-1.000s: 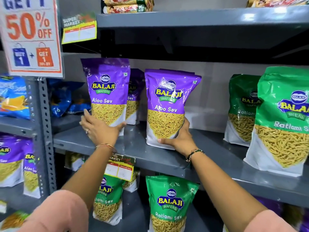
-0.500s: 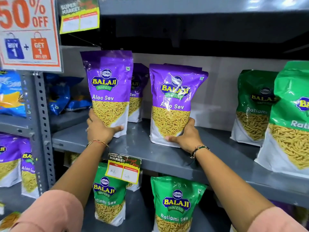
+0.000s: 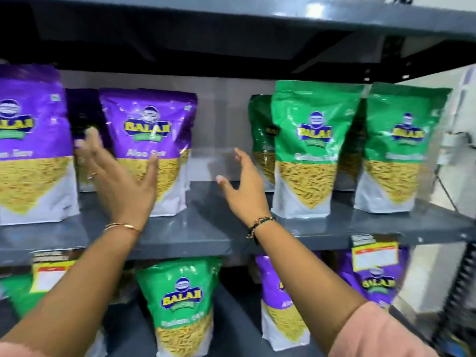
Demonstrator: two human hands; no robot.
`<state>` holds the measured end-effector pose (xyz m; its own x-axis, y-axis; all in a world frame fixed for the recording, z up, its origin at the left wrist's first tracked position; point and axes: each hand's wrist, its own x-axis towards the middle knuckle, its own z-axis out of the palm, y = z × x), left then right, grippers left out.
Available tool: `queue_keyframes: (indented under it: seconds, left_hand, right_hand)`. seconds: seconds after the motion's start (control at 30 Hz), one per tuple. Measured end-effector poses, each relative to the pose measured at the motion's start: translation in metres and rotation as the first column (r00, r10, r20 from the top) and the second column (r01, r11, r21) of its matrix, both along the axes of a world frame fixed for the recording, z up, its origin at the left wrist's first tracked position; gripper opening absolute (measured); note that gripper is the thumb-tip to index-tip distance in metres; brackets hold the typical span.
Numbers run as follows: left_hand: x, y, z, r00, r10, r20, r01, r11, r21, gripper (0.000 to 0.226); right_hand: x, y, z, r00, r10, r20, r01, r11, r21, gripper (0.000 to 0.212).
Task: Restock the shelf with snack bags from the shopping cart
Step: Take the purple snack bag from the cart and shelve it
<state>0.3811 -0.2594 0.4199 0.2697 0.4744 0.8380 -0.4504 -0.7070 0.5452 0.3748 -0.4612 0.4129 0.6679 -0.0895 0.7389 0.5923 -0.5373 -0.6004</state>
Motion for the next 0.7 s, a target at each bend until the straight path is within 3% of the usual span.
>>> queue_keyframes:
  seconds: [0.13,0.2,0.27,0.37,0.47,0.57,0.63,0.7]
  left_hand:
    - [-0.016,-0.136,0.007,0.971,-0.239,-0.022,0.239,0.971,-0.002,0.095]
    - [-0.024,-0.193,0.002,0.943,-0.319,-0.095,0.323,0.946,0.030,0.107]
    - [-0.030,-0.242,-0.003,0.919,-0.347,-0.187,0.360,0.932,0.043,0.126]
    - [-0.029,-0.296,-0.009,0.885,-0.337,-0.321,0.350,0.937,-0.020,0.145]
    - [-0.020,-0.321,-0.014,0.857,-0.269,-0.439,0.268,0.961,-0.067,0.153]
    - [-0.010,-0.327,-0.019,0.830,-0.259,-0.493,0.232,0.966,-0.116,0.154]
    - [-0.005,-0.327,-0.022,0.817,-0.255,-0.517,0.225,0.967,-0.121,0.151]
    - [-0.001,-0.324,-0.024,0.813,-0.248,-0.527,0.232,0.968,-0.099,0.145]
  right_hand:
    - [-0.027,-0.087,0.007,0.964,-0.146,0.221,0.153,0.988,-0.016,0.046]
    - [-0.034,-0.135,0.007,0.912,-0.267,0.312,0.291,0.956,-0.032,0.047]
    - [-0.038,-0.187,0.009,0.841,-0.427,0.333,0.442,0.896,0.031,0.062]
    - [-0.037,-0.254,0.011,0.742,-0.648,0.171,0.630,0.761,0.152,0.106]
    - [-0.028,-0.302,0.005,0.735,-0.673,-0.089,0.677,0.719,0.155,0.140]
    - [-0.016,-0.327,-0.011,0.812,-0.502,-0.297,0.571,0.788,0.228,0.146]
    - [-0.009,-0.333,-0.021,0.852,-0.413,-0.320,0.493,0.838,0.232,0.137]
    - [-0.006,-0.334,-0.026,0.847,-0.424,-0.321,0.499,0.843,0.201,0.129]
